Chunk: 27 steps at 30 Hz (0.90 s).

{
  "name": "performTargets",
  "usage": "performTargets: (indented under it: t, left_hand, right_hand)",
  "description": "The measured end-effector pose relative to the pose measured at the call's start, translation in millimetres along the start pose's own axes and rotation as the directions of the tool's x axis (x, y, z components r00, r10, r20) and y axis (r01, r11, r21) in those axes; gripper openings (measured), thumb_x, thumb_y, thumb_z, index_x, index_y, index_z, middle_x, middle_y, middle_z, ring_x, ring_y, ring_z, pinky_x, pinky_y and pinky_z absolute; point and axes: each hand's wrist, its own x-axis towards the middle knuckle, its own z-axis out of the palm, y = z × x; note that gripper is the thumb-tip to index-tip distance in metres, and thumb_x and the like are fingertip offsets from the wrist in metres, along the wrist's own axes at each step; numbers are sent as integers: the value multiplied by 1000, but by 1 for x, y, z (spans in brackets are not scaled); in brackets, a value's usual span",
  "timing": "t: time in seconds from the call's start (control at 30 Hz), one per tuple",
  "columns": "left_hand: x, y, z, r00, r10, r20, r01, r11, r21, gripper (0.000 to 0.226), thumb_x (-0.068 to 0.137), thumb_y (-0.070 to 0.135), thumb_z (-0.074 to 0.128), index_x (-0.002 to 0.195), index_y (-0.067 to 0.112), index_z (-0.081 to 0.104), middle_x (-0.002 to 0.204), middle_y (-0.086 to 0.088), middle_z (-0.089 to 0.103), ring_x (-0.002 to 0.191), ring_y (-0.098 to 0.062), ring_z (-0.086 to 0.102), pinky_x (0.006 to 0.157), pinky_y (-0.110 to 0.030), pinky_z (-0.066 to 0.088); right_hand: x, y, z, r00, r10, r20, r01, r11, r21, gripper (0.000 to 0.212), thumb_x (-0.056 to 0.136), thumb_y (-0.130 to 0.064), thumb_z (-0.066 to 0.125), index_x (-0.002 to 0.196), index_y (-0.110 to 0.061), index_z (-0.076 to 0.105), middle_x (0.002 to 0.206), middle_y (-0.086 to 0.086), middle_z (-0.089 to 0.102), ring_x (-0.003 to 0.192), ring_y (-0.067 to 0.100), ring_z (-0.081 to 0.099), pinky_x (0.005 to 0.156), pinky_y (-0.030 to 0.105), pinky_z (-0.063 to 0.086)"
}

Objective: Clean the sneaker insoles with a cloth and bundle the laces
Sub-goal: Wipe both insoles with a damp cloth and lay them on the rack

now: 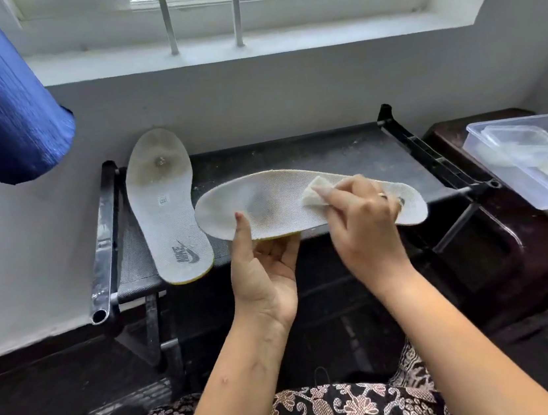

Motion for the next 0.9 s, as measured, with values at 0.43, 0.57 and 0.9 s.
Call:
performTargets:
  t: [0.43, 0.57, 0.9]
  left_hand:
    - [-6, 0, 3, 974, -86, 211, 68, 994, 91, 46, 91, 30, 51, 124, -2, 52, 120, -23, 55, 114, -32, 56, 101, -38, 45]
    - [-2, 1, 1, 978, -108, 180, 87, 989, 119, 42, 92, 26, 52, 122, -3, 55, 118, -23, 60, 112, -28, 60, 98, -33, 48]
    - [8, 10, -6, 965, 49, 258, -123, 953, 278, 51, 82, 3, 61, 131, 9, 46, 112, -10, 67, 102, -19, 65, 79, -25, 56]
  right_hand:
    - [-19, -39, 25, 992, -123, -39, 129, 956, 262, 34, 85, -19, 49, 113, -23, 69, 92, -4, 59, 85, 18, 58, 76, 47, 49]
    - [-18, -34, 26, 984, -165, -66, 171, 980, 106, 35, 87, -29, 45, 111, -25, 70, 93, -3, 62, 85, 18, 60, 85, 40, 40]
    - [1, -6, 8, 993, -83, -81, 95, 982, 162, 28, 88, -18, 54, 110, -19, 70, 91, -10, 53, 82, 13, 54, 83, 54, 47]
